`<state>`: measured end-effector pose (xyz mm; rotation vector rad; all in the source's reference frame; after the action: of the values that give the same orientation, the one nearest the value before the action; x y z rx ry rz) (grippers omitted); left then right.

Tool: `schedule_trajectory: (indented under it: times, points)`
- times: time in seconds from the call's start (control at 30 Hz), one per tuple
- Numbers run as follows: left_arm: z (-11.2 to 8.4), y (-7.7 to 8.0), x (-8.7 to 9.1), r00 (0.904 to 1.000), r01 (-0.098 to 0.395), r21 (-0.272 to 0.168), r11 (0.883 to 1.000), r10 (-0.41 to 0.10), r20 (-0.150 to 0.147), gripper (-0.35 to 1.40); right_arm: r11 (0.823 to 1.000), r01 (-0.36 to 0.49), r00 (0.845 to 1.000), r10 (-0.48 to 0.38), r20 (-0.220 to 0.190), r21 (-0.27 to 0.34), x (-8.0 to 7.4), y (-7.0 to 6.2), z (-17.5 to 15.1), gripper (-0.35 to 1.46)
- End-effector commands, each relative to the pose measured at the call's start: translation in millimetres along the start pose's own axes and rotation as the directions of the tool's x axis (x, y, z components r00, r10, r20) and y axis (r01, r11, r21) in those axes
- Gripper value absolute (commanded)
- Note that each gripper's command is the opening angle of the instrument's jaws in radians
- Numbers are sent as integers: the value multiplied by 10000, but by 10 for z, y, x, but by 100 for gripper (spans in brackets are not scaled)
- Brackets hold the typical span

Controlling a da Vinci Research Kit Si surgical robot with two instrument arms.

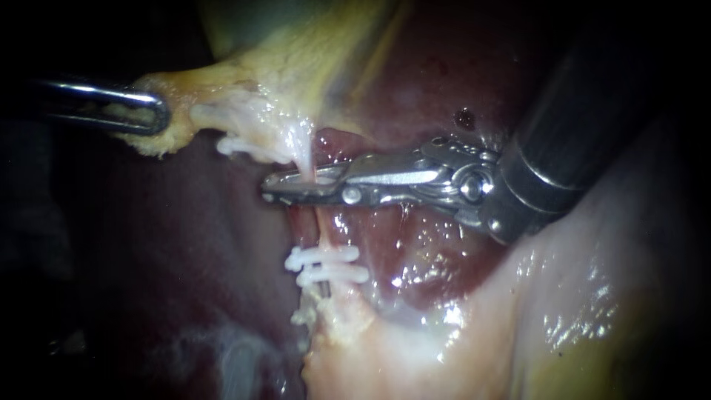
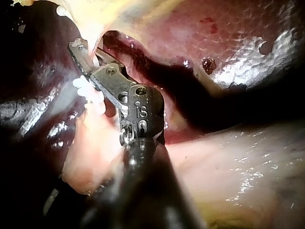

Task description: Going back third clip right tube

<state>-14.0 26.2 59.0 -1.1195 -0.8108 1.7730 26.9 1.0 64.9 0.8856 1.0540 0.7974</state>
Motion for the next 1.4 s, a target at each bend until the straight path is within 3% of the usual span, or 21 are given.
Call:
schedule_trajectory:
  times: [0.03, 0.77, 0.8, 0.87, 0.97, 1.23, 1.4]
  points:
    - [0, 0, 0, 10000, 1, 8, 10000, -1, -3, -35, 10000, 1, 10000, -1, 0, 0, 0, 0, 0, -35]
    - [0, 0, 0, 10000, 0, 7, 10000, 0, -2, -35, 9999, -50, 10000, 49, 75, 149, -1, 0, 0, -35]
    - [0, 0, 0, 10000, 0, 7, 10000, 0, -2, -35, 9998, -41, 9999, 39, 107, 207, -2, -1, 1, -29]
    - [0, 0, 0, 10000, 59, 9, 10000, -59, -1, -35, 9994, 284, 9995, -287, 122, 220, -4, 0, 4, 7]
    - [0, 0, 0, 10000, 59, 9, 10000, -59, -1, -35, 9990, 386, 9991, -390, 160, 225, -6, 1, 13, 41]
    - [0, 0, 0, 10000, 58, 10, 10000, -58, -1, -35, 9936, 1116, 9937, -1118, 117, 153, -14, 4, 28, 49]
    - [0, 0, 0, 10000, 57, 11, 10000, -57, -2, -35, 9675, 2520, 9677, -2519, 66, -205, -16, 9, 21, 50]
